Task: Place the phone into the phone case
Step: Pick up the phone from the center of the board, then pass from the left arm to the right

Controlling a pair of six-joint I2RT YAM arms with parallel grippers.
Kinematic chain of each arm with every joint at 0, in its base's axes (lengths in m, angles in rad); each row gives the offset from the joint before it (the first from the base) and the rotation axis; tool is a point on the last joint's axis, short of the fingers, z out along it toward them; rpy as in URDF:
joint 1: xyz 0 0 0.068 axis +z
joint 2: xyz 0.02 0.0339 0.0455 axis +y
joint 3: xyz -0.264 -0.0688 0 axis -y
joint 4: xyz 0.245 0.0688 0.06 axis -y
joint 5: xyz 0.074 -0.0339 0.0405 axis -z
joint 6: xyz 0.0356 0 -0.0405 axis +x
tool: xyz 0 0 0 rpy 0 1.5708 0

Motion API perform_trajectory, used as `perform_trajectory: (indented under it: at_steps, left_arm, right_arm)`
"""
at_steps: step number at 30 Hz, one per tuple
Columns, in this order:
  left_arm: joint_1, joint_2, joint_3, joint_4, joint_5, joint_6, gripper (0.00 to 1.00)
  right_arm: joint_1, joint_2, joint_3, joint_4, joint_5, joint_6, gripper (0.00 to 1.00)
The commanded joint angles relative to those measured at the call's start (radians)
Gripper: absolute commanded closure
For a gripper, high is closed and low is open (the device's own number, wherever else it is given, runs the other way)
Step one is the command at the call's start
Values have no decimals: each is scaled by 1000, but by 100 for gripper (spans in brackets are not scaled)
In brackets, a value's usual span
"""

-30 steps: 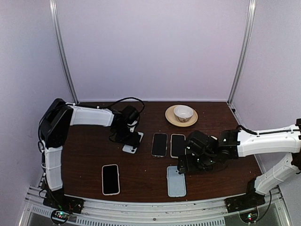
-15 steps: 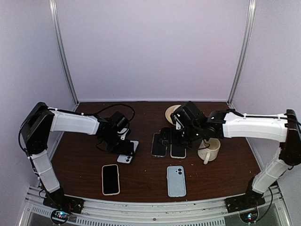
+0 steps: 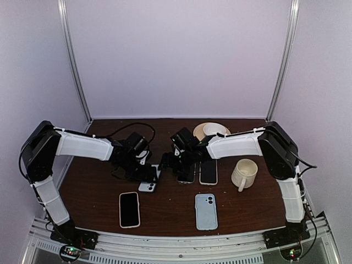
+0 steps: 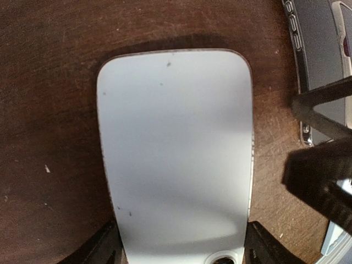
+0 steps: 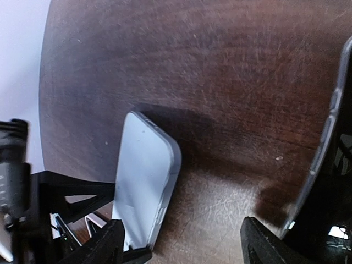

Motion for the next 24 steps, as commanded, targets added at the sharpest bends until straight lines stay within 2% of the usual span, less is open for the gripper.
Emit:
perform_trajectory:
  at_steps: [1,9,14,24]
  left_arm:
    - [5,-27,-24,43,10,-1,55]
    - [6,-42,-86,64,26,33,55]
    - [6,-38,-96,71,35,62,55]
    - [6,-25,-79,62,62,93,55]
  right_arm:
    - [1,38,47,71,-61,60,24]
    - [-3,138,104,83,-221,51,24]
    - [-5,177,98,156,-299,81,28]
    - [-6,182,102,277,-352,93,60]
